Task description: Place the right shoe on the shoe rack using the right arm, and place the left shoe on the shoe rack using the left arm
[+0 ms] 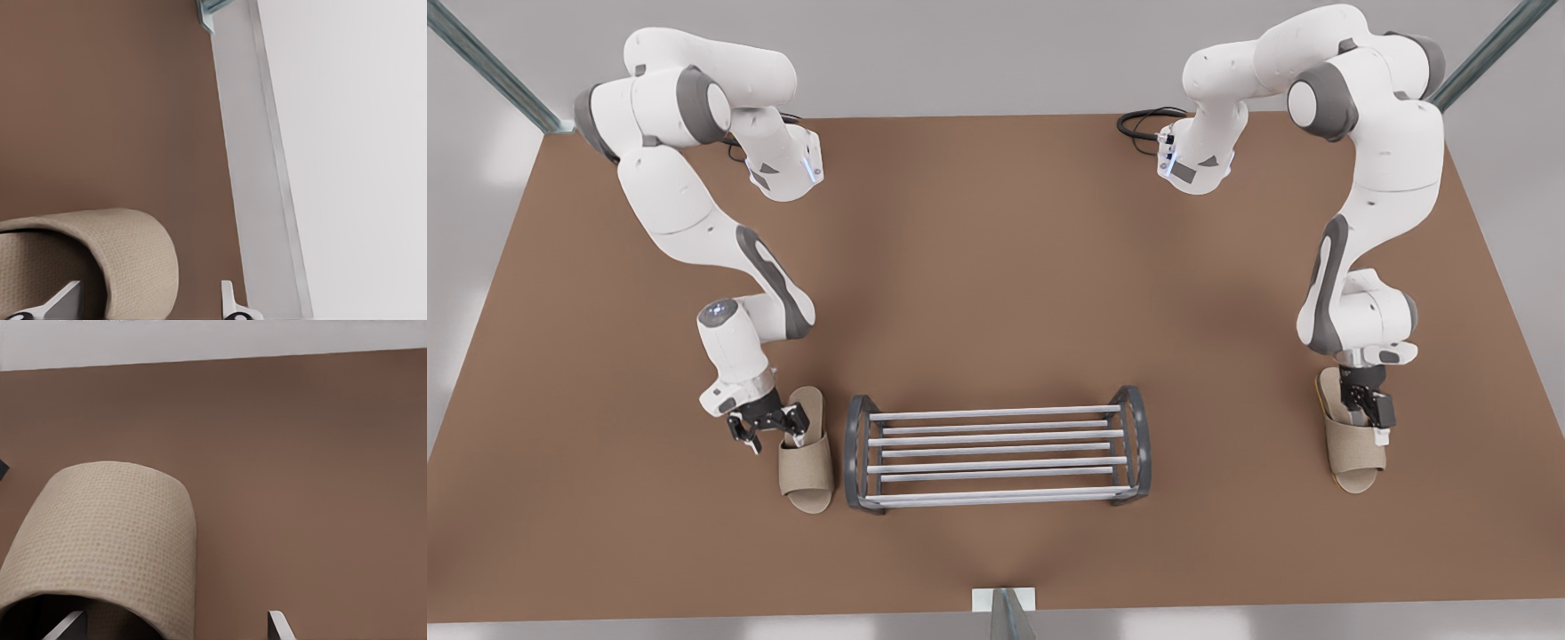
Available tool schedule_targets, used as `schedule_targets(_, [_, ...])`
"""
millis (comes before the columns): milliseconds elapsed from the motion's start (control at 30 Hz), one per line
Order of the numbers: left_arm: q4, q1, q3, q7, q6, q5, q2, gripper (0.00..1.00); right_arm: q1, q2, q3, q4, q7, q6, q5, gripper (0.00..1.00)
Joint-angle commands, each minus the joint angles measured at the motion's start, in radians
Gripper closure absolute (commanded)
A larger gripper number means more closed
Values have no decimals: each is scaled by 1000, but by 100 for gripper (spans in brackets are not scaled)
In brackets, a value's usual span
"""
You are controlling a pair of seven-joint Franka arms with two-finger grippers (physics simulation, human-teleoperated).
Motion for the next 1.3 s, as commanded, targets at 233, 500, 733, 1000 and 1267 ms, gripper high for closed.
schedule_targets(233, [97,14,-19,69,-1,-23,75,4,6,33,5,40,8,10,1,0])
schedule_targets(500, [106,30,-34,67,4,-28,81,26,6,60,5,77,5,10,-1,0])
schedule_targets(733, [107,31,-34,67,2,-26,96,26,9,89,5,111,3,10,-1,0])
schedule_targets(1000, [107,31,-34,63,2,-26,96,48,10,62,5,118,2,-1,-14,56])
schedule_targets(1267, [183,2,-65,72,42,-23,-30,79,-60,-266,3,127,-115,-338,-53,79])
